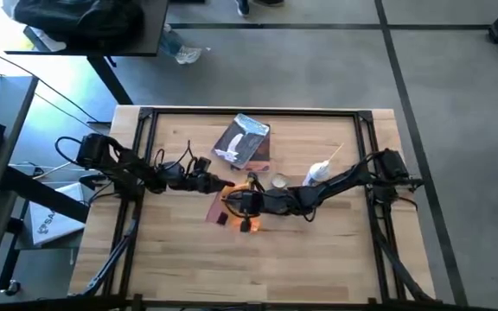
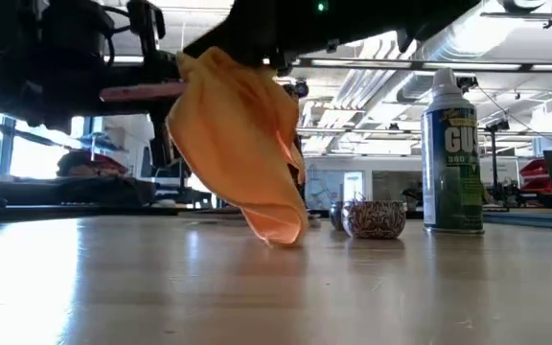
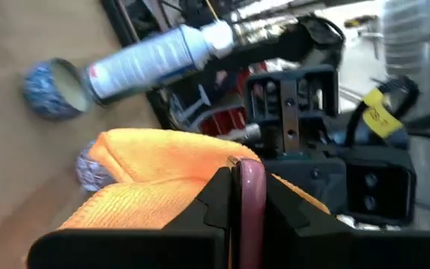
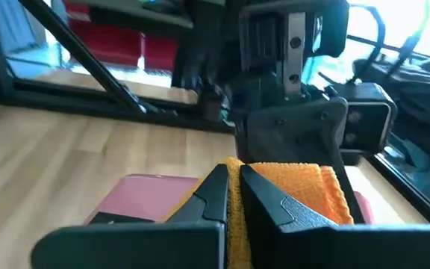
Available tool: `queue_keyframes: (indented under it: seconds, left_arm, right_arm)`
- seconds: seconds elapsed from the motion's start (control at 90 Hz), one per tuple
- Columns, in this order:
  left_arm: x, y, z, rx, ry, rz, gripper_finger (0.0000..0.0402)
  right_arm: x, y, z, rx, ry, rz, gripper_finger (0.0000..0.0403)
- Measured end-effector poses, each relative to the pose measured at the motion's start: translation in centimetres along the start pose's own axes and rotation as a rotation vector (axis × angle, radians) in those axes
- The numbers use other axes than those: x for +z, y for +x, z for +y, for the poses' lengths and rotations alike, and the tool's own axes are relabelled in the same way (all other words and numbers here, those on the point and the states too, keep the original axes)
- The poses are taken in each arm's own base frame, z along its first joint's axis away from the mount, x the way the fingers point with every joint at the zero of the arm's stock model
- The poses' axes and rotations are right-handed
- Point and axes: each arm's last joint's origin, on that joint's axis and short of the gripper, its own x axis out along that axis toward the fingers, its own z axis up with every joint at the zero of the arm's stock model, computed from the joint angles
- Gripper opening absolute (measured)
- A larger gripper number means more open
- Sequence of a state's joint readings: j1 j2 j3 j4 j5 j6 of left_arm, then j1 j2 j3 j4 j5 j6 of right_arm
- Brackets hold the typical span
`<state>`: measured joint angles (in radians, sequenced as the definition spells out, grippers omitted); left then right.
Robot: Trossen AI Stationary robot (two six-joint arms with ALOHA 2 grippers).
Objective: Apply microfiber cloth
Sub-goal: Wipe the pink phone with the orange microfiber cloth
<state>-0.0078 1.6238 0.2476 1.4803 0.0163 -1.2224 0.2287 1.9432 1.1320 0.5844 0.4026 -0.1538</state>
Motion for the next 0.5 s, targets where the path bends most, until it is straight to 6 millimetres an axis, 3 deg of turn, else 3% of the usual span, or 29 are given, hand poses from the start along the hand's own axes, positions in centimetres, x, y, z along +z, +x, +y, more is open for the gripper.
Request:
queue_keyframes:
  seconds: [0.5]
  left_arm:
    - [2.5,-0.1,0.2,0.023,0.019,-0.239,0.0017]
  right_arm:
    - [-0.8,-0.3,0.7,0.012,0.102,0.080,0.0000]
